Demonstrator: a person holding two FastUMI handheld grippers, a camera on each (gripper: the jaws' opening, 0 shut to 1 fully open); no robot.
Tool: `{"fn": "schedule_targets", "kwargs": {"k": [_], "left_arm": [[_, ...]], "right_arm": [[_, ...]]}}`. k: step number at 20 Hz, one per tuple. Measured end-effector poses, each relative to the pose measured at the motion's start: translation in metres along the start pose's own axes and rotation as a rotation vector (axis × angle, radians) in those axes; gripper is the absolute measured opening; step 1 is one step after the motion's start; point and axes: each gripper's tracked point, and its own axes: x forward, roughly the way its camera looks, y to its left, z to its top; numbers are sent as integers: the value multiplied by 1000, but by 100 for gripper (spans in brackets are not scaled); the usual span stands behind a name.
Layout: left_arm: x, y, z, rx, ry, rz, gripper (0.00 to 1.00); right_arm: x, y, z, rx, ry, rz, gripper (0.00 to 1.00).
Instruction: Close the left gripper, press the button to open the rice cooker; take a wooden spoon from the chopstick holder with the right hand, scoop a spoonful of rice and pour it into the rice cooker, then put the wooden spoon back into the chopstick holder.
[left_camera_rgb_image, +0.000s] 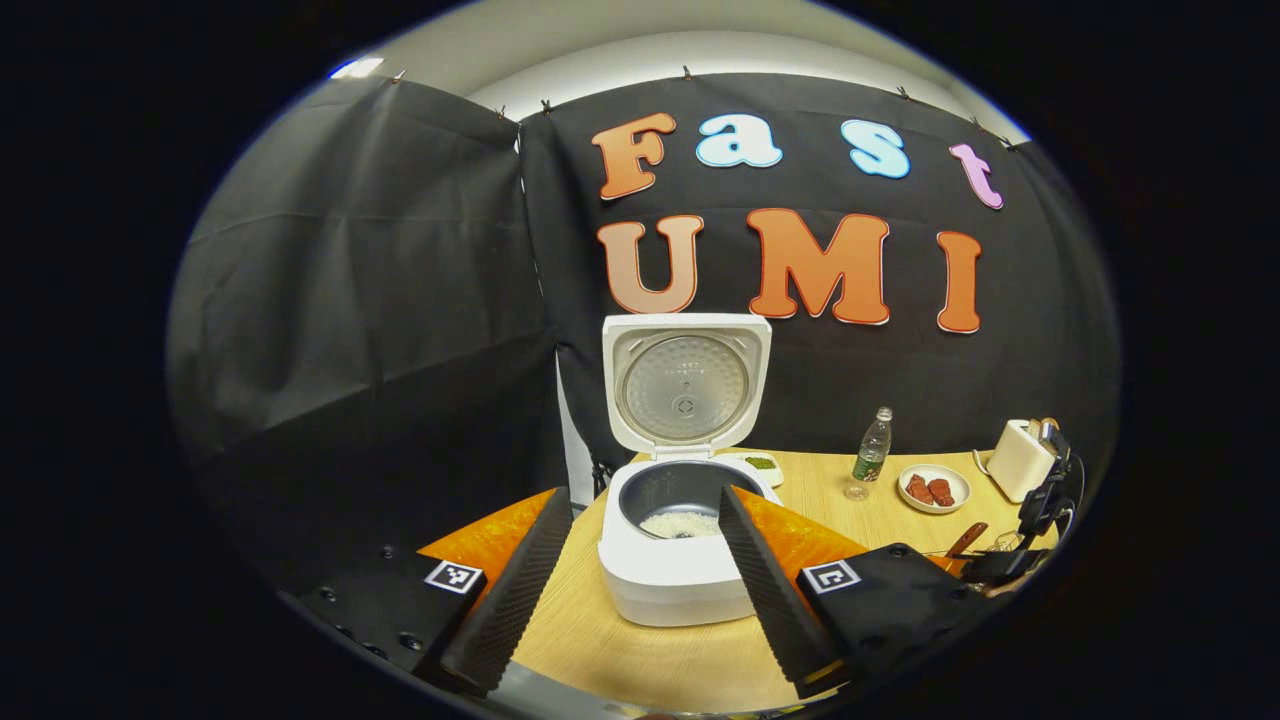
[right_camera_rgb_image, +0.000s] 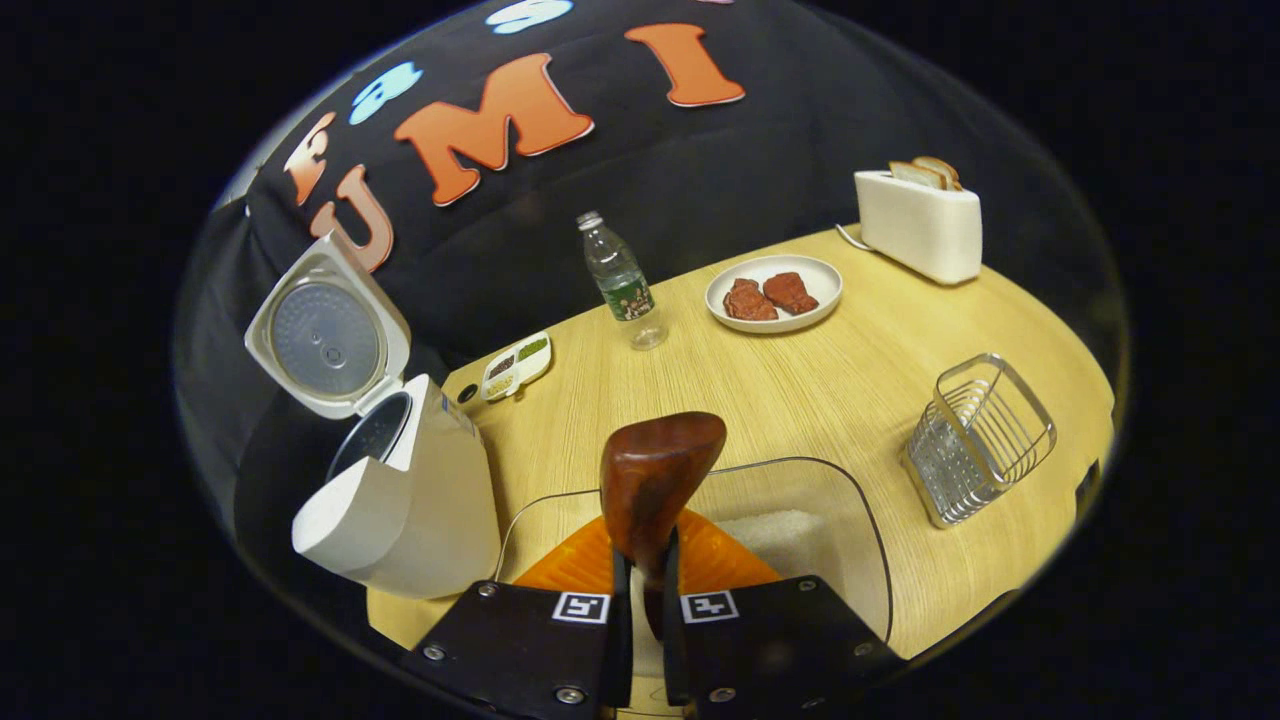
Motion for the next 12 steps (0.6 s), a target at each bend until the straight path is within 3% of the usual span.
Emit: {"fn": "schedule_targets", "kwargs": {"k": [5, 8, 12], "left_arm": [[-1, -4, -4, 19, 14, -12, 100], [-2, -7, -3, 25, 10, -20, 100], [-4, -8, -1, 32, 6, -23, 100]], "right_arm": [[2, 2, -3, 76, 9, 18, 12], [1, 16, -6, 140, 42, 74, 12], [0, 24, -9, 140, 58, 113, 12]]}}
